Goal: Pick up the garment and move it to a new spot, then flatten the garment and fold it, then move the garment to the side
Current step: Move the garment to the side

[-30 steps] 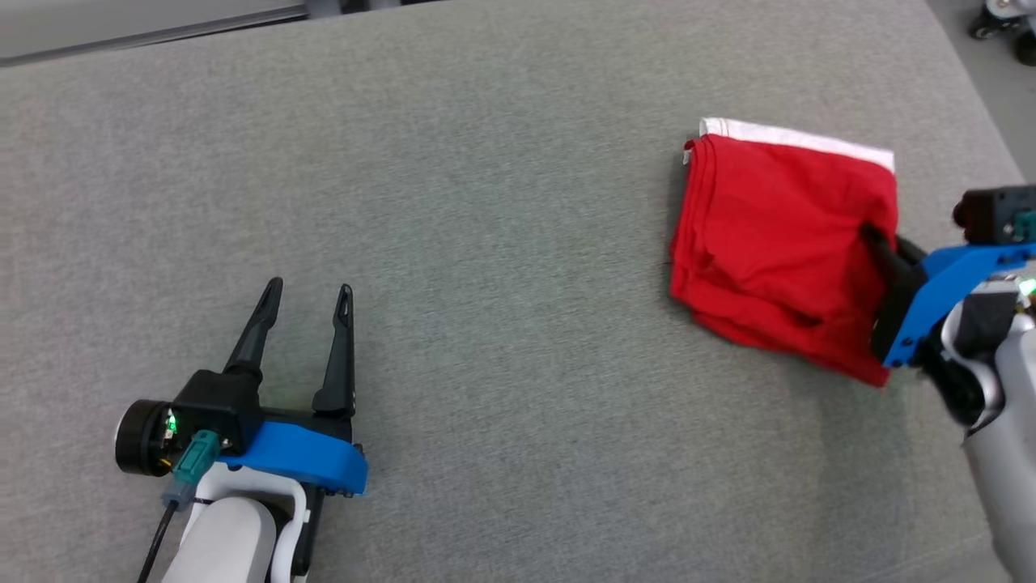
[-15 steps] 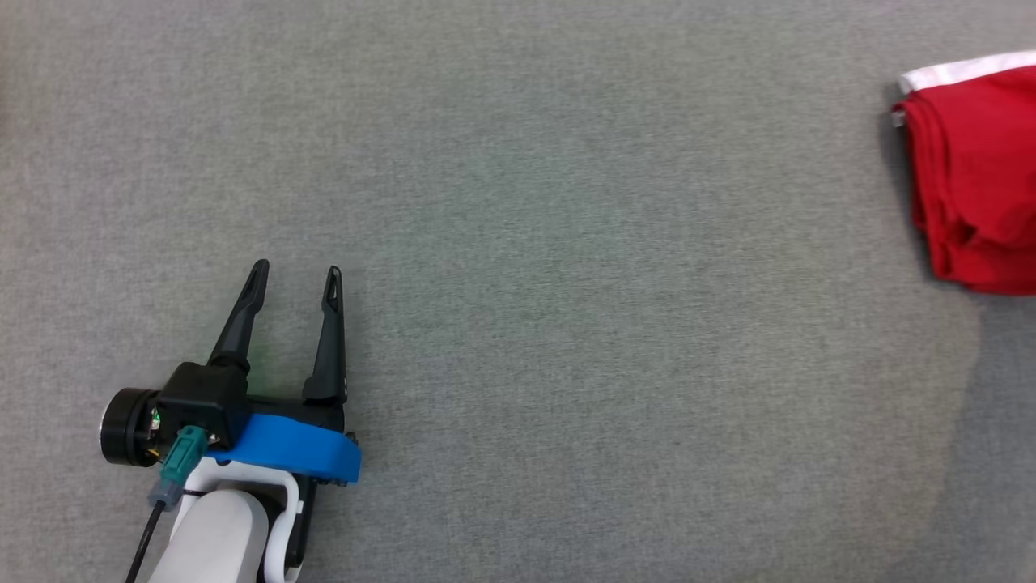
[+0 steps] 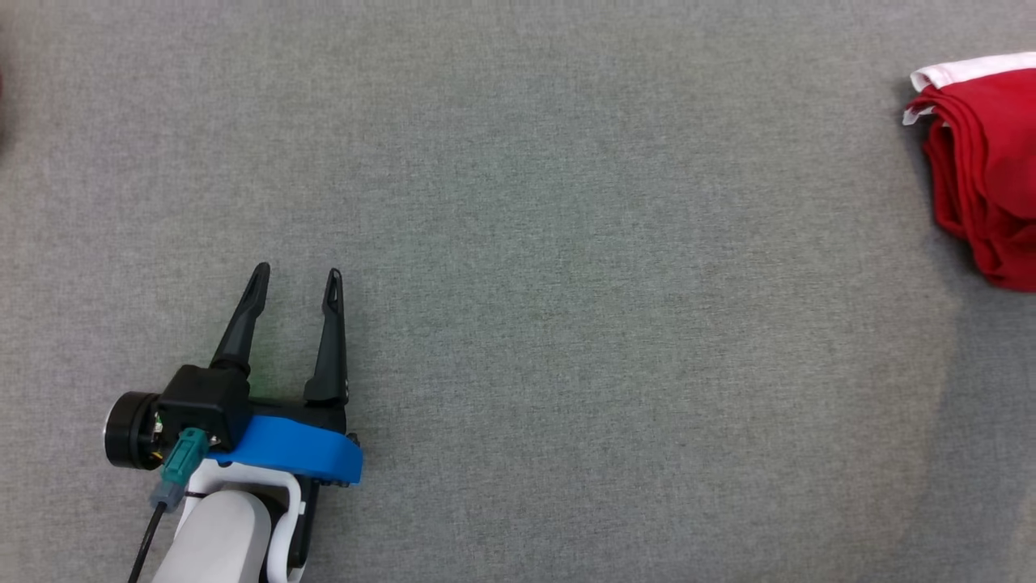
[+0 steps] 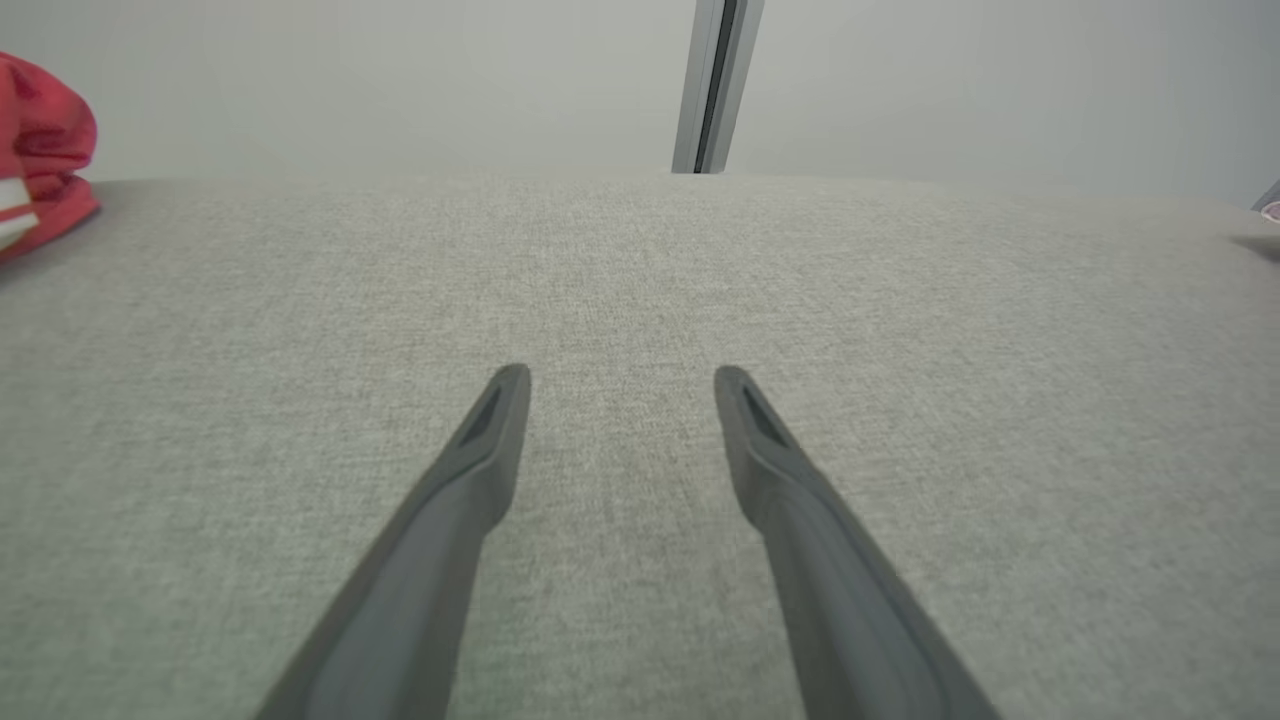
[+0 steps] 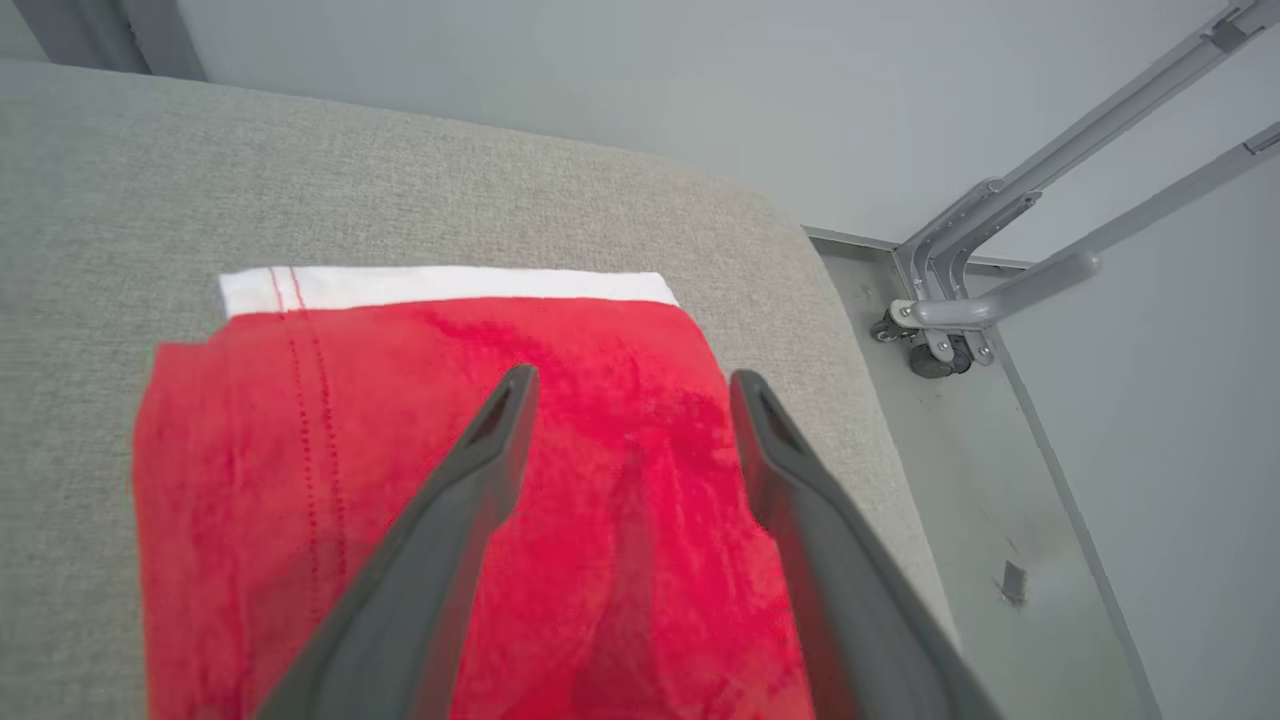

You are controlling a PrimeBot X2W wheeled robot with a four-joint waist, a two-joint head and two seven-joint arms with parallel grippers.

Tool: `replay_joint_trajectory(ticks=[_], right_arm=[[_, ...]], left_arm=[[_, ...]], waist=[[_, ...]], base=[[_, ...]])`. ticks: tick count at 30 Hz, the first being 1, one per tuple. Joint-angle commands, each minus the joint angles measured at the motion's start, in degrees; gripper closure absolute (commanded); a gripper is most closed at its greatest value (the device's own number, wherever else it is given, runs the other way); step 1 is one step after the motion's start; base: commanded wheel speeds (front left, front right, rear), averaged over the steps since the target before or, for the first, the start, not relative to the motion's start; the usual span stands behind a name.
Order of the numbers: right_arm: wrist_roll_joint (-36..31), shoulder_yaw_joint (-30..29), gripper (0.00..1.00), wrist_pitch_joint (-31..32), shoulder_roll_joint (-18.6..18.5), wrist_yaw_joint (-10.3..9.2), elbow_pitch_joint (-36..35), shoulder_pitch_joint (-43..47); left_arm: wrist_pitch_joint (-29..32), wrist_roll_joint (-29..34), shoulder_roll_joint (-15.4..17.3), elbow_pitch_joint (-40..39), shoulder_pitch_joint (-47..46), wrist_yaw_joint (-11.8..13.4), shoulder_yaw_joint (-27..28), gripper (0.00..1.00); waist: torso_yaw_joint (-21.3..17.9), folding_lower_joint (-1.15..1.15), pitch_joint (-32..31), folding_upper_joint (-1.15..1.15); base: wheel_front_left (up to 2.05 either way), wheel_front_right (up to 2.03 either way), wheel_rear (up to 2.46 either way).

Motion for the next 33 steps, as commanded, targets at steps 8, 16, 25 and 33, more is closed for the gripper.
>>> replay_joint_trajectory(ticks=[8,16,25,33], right_arm=[[0.39,1.3,0.0,-7.99,5.49,-0.01,-3.57,-0.14],[0.23,4.76,0.0,-16.86,11.95,-0.01,-6.51,5.64],[-4.71,5.28,0.0,-25.63,22.58,-0.01,-11.29,20.11],[-3.35,8.75,0.0,-27.93,25.07,-0.01,-16.63,33.52]], left_arm=[[-1.54,-1.07,-0.08,1.68,-1.77,0.5,0.76,0.0],[-3.11,-3.49,-0.85,5.45,-0.6,1.68,3.44,0.0],[-4.64,-6.32,-2.99,11.22,5.52,1.34,3.95,0.0],[-5.19,-6.4,-4.98,14.08,9.54,0.33,2.64,0.0]], waist=[[-0.8,0.0,-4.65,0.0],[0.49,0.0,-12.22,0.0],[3.21,0.0,-20.05,0.0],[5.22,0.0,-23.1,0.0]], base=[[0.0,0.0,0.0],[0.0,0.0,0.0],[0.0,0.0,0.0],[0.0,0.0,0.0]])
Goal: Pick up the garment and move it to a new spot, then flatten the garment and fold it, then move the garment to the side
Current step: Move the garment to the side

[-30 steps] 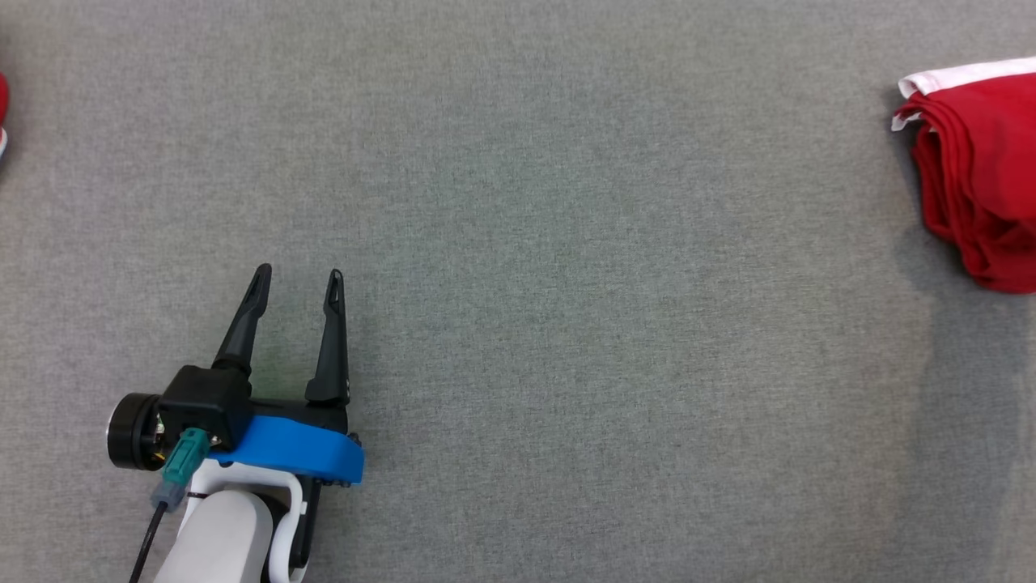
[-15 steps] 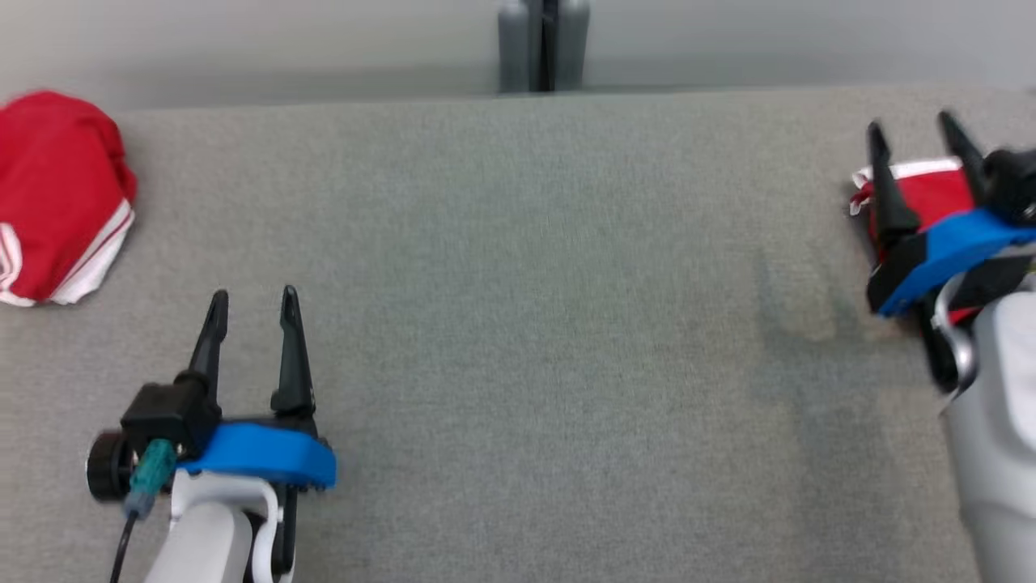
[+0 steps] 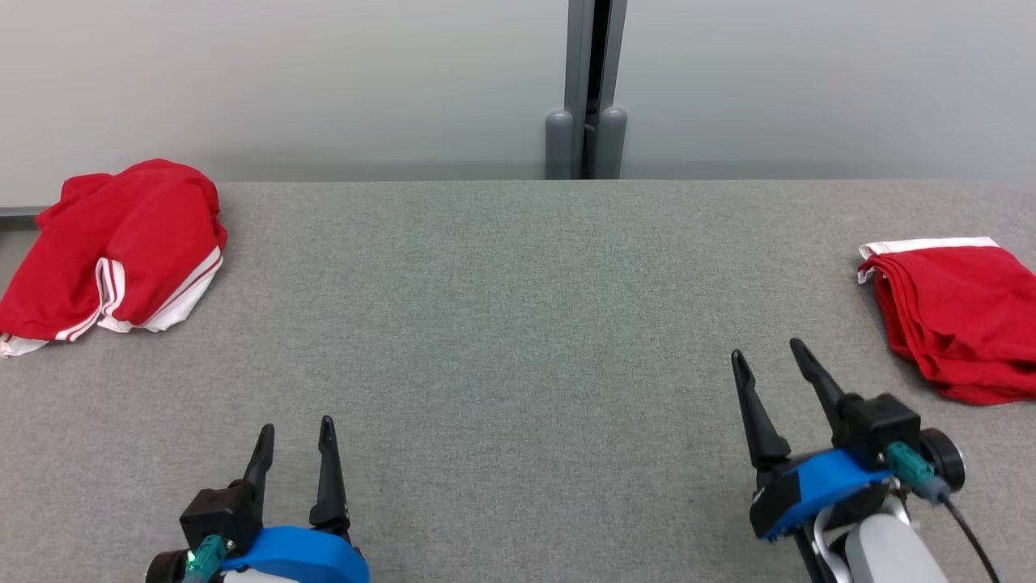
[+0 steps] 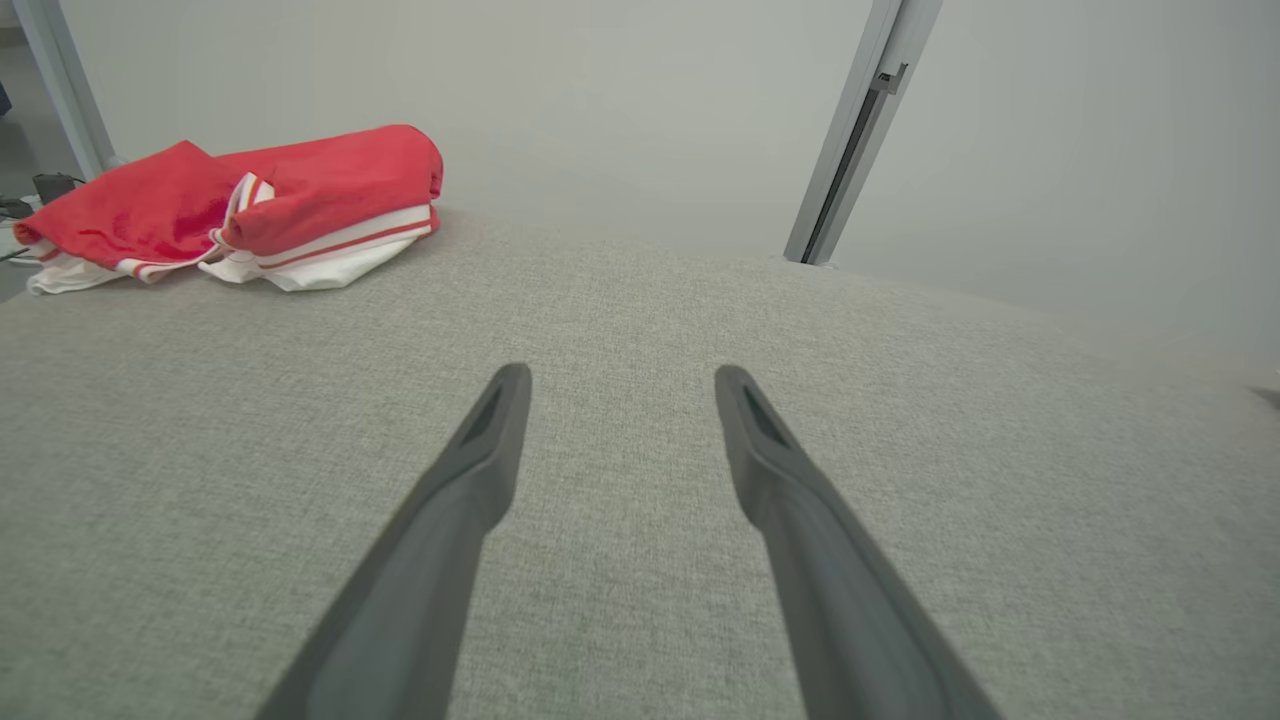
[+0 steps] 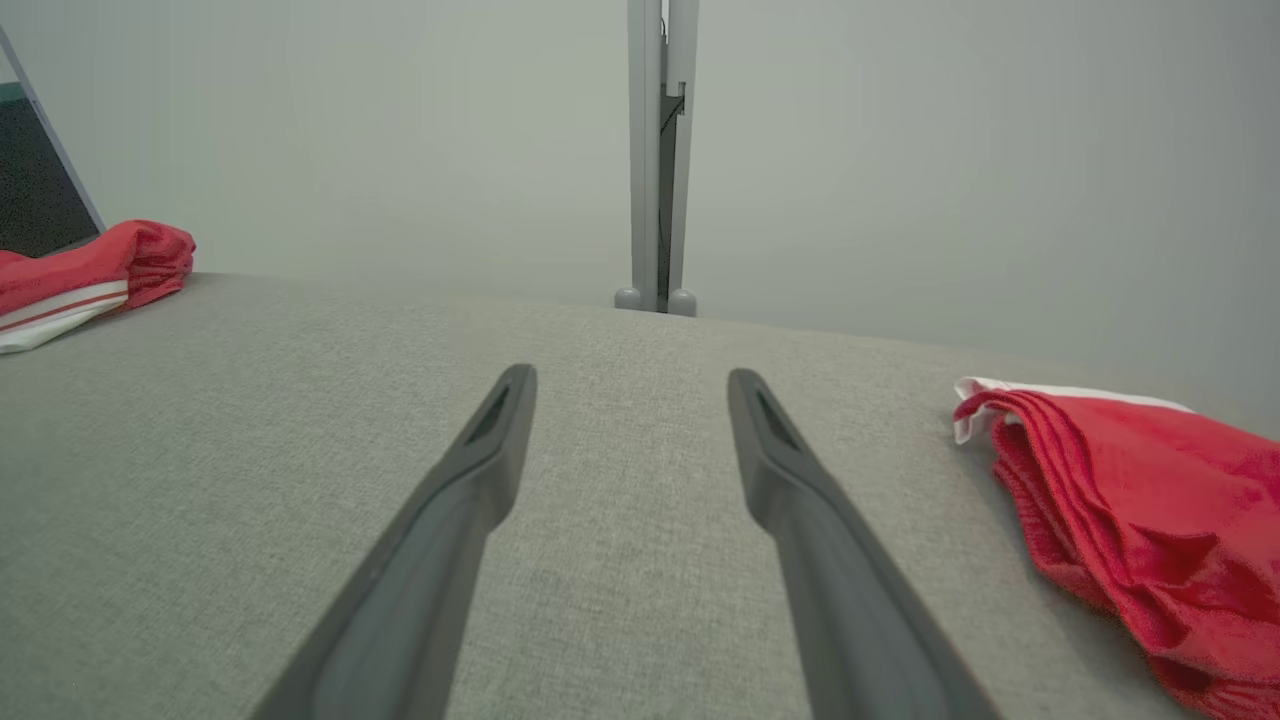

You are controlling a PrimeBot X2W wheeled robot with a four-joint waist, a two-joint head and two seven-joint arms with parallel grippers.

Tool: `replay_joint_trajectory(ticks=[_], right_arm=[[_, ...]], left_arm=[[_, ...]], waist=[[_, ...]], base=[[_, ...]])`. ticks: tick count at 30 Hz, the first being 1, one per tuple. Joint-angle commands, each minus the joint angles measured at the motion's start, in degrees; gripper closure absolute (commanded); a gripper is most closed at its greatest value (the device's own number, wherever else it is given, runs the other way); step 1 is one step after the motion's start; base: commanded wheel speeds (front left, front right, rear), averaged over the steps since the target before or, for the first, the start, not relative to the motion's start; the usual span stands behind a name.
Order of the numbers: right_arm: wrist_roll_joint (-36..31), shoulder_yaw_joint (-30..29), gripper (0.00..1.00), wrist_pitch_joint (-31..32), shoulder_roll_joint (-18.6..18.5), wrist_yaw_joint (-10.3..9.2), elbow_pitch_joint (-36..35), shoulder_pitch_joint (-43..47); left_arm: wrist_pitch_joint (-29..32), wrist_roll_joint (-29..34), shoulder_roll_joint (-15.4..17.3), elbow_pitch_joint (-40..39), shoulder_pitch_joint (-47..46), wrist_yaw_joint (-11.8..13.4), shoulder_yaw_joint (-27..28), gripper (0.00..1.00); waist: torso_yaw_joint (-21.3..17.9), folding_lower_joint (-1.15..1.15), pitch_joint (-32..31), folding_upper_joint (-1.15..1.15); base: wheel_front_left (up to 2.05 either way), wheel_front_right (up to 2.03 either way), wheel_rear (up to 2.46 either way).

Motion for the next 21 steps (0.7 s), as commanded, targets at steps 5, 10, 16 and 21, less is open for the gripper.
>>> replay_joint_trajectory(ticks=[5,10,16,21], right_arm=[[2.58,1.35,0.0,-1.13,0.04,0.0,-3.36,6.17],[4.66,2.26,0.0,-1.47,0.06,0.01,-4.08,8.37],[4.77,1.45,0.0,-1.7,0.06,0.01,-3.53,8.57],[5.15,0.81,0.0,-1.74,0.07,0.01,-3.3,8.55]], left_arm=[[-0.29,0.65,-0.62,1.05,0.46,-0.61,-1.13,0.0],[-0.38,0.7,-0.33,2.06,0.72,-1.1,-1.42,0.0],[-0.42,0.3,-0.13,2.58,0.77,-1.14,-1.02,0.0],[-0.46,0.07,-0.21,2.63,0.91,-1.14,-0.82,0.0]], waist=[[0.28,0.01,-1.07,0.0],[-0.08,0.01,-1.8,0.0],[-0.22,0.01,-2.26,0.0],[-0.17,0.01,-2.31,0.0]], base=[[0.0,0.0,0.0],[0.0,0.0,0.0],[0.0,0.0,0.0],[0.0,0.0,0.0]])
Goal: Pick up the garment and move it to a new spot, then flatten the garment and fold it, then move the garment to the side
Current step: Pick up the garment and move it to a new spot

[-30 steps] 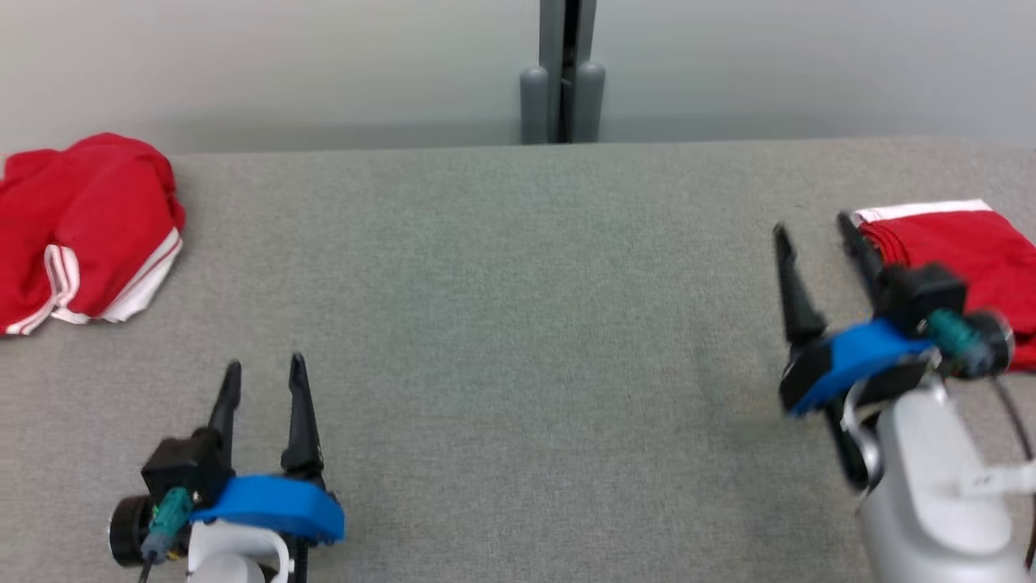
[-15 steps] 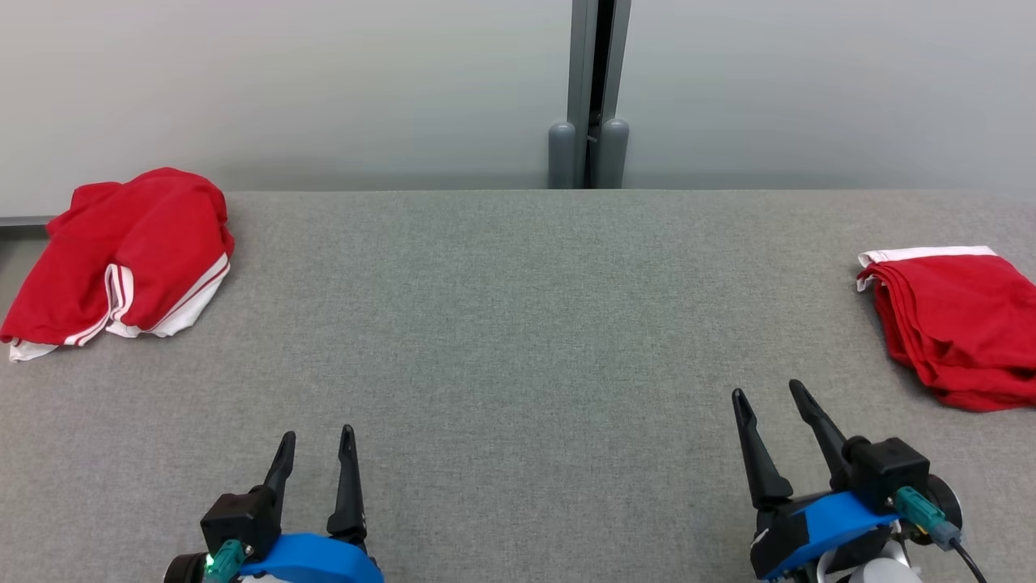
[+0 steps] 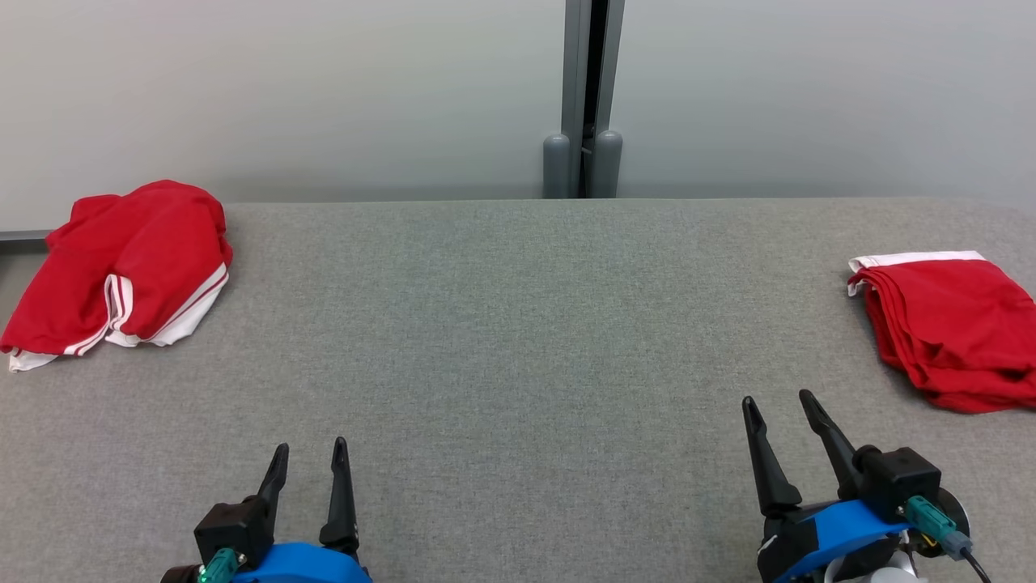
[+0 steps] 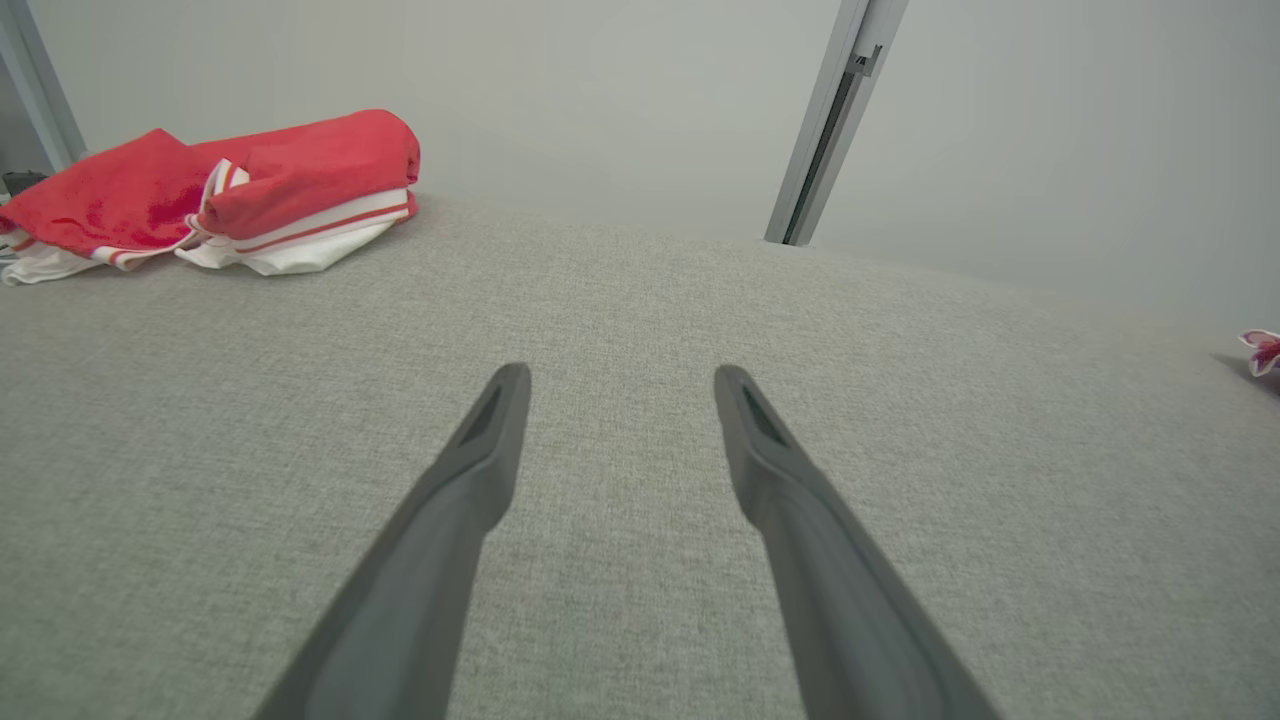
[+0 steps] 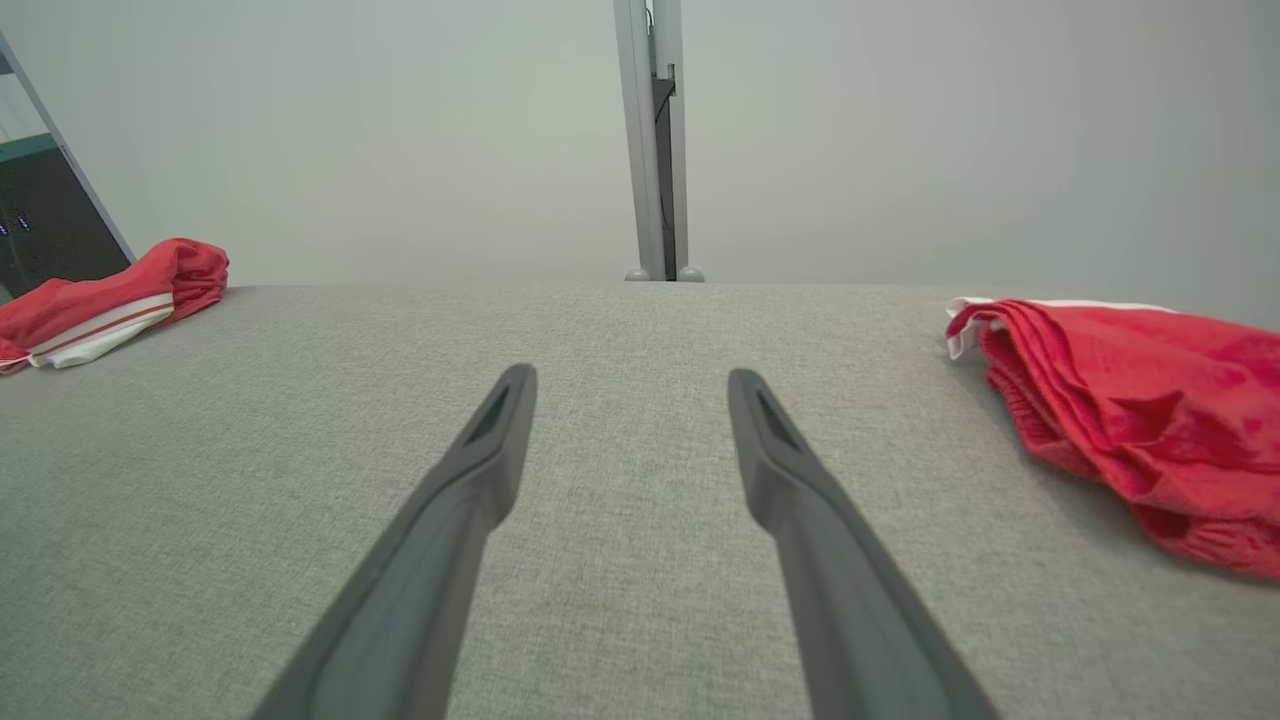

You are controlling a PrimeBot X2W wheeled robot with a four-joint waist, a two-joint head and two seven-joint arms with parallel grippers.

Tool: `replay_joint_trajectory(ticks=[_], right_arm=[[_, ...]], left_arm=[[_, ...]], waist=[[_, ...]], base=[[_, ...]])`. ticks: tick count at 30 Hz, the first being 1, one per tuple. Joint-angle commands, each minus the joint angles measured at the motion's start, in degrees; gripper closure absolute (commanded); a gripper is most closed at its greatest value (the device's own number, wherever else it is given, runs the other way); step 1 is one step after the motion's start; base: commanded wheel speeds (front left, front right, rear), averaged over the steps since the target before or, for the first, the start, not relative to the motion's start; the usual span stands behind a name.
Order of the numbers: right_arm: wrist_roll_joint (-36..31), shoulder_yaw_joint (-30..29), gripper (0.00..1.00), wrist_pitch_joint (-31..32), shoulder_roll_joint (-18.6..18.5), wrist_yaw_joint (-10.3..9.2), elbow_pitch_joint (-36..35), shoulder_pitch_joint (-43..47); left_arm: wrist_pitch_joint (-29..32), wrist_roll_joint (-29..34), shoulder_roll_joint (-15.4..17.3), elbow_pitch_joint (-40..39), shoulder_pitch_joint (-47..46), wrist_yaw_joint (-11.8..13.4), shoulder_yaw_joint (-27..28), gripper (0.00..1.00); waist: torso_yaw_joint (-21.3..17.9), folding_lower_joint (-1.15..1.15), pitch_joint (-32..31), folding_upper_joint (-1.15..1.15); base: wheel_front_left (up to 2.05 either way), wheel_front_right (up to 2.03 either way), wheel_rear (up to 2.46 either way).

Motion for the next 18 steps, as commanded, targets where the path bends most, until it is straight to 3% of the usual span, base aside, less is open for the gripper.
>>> replay_joint_trajectory(ticks=[1,18], right_arm=[[0.33,-0.2,0.0,-0.35,-0.09,0.01,0.07,0.76],[-0.39,-0.98,0.0,-0.38,-0.07,0.01,0.18,1.43]], left_arm=[[-0.3,-0.07,0.07,-0.02,0.15,-0.02,0.39,0.0],[-0.33,0.22,0.0,-0.43,0.3,-0.08,0.27,0.0]], waist=[[0.02,0.0,0.02,0.0],[1.8,0.0,-0.59,0.0]], base=[[0.0,0.0,0.0],[0.0,0.0,0.0]])
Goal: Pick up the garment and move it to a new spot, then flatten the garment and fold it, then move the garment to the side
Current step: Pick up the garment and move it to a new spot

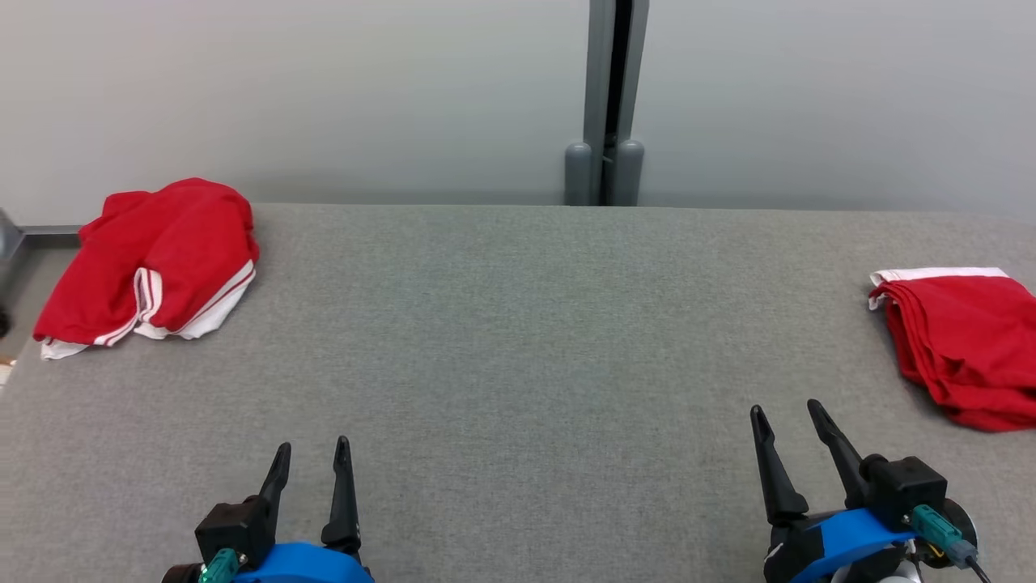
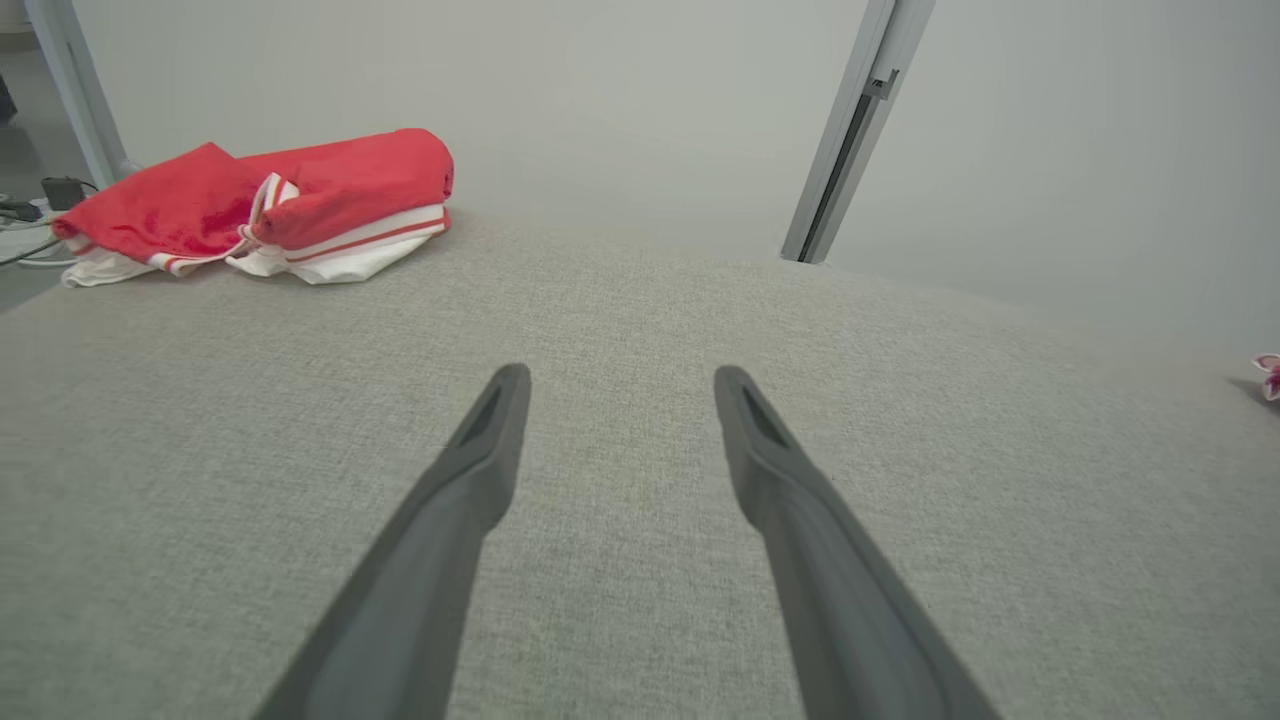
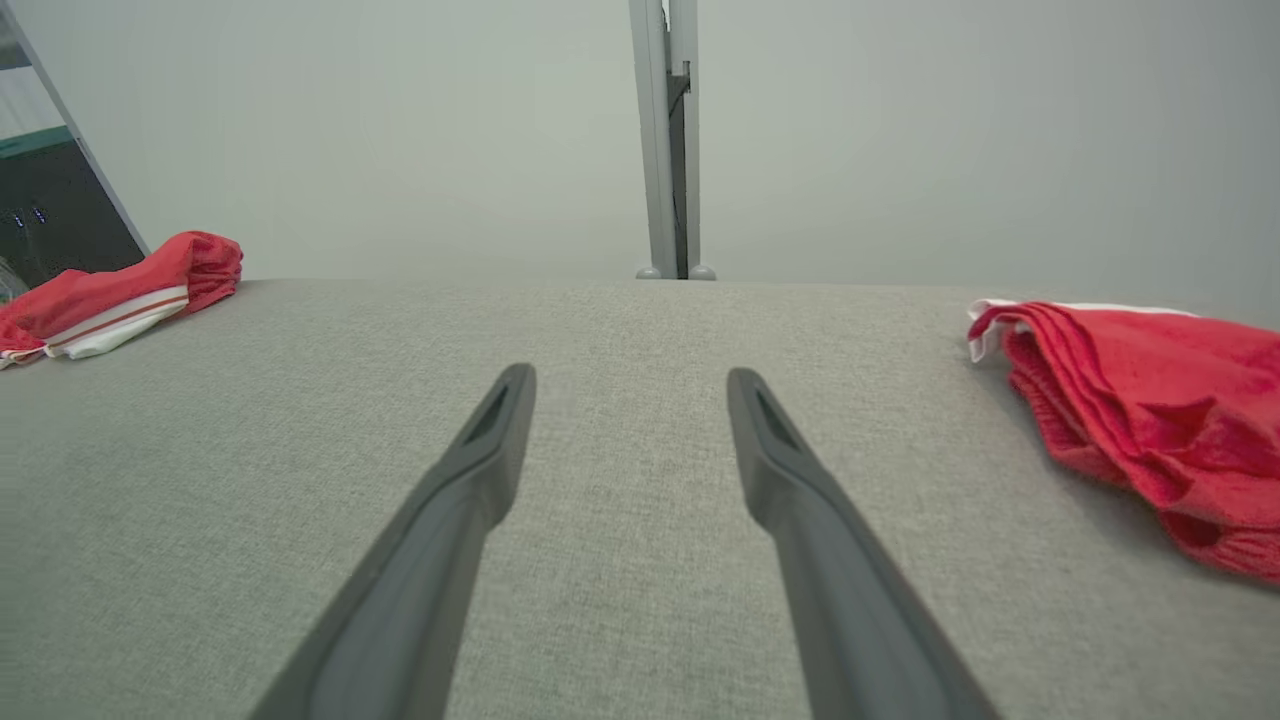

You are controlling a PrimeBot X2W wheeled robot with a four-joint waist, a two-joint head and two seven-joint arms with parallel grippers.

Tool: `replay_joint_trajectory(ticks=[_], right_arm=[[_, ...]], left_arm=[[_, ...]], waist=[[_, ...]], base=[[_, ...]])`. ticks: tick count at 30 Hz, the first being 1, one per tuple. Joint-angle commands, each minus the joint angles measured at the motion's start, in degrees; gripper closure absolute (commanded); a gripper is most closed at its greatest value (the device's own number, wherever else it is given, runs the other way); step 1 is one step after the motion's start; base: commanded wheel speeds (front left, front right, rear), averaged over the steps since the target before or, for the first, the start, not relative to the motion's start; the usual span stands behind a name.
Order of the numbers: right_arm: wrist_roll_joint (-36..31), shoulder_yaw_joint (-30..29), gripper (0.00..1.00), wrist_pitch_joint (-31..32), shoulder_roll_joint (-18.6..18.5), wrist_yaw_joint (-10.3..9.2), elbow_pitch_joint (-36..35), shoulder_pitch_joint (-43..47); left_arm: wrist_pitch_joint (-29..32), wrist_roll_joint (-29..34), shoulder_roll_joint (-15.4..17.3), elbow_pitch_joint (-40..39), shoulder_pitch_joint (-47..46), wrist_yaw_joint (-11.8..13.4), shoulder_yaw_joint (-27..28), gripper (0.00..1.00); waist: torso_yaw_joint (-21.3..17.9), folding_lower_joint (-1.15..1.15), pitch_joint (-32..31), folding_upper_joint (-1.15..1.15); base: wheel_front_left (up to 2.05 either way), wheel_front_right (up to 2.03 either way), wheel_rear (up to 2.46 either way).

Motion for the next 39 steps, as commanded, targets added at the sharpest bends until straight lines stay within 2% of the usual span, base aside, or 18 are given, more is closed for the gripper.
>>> replay_joint_trajectory(ticks=[1,5,15,20,29,36,39], right_arm=[[-0.22,0.02,0.0,-0.3,-0.07,0.01,-0.09,0.72],[-0.62,0.0,0.0,-0.3,-0.06,0.01,-0.26,1.5],[0.78,0.9,0.0,-0.26,-0.09,0.01,0.3,1.97],[1.74,2.61,0.0,-0.25,-0.1,0.01,0.87,1.9],[2.11,4.92,0.0,-0.26,-0.11,0.01,1.23,1.04],[1.04,3.87,0.0,-0.26,-0.1,0.01,1.03,0.33],[-0.22,2.45,0.0,-0.25,-0.1,0.01,0.58,-0.28]], left_arm=[[-0.26,0.23,0.09,-0.05,0.12,0.0,0.18,0.0],[-0.26,0.34,0.21,-0.27,0.16,0.09,0.06,0.0],[0.21,0.93,1.58,-0.89,0.94,0.35,-0.56,0.0],[0.31,0.52,2.43,-1.79,2.18,0.88,0.03,0.0],[0.35,0.02,2.69,-3.13,3.04,1.64,-0.06,0.0],[0.07,-1.0,1.99,-4.12,3.27,2.2,0.91,0.0],[-0.06,-2.24,2.05,-5.14,1.76,1.65,2.69,0.0]], waist=[[0.68,-0.01,-0.04,0.0],[4.68,-0.01,-0.71,0.0],[19.62,-0.01,-2.02,0.0],[24.26,-0.01,-2.39,0.0],[26.0,-0.01,-2.28,0.0],[24.83,-0.01,-0.4,0.0],[23.98,-0.01,1.38,0.0]], base=[[0.0,0.0,0.0],[0.0,0.0,0.0],[0.0,0.0,0.0],[0.0,0.0,0.0],[0.0,0.0,0.0],[0.0,0.0,0.0],[0.0,0.0,0.0]])
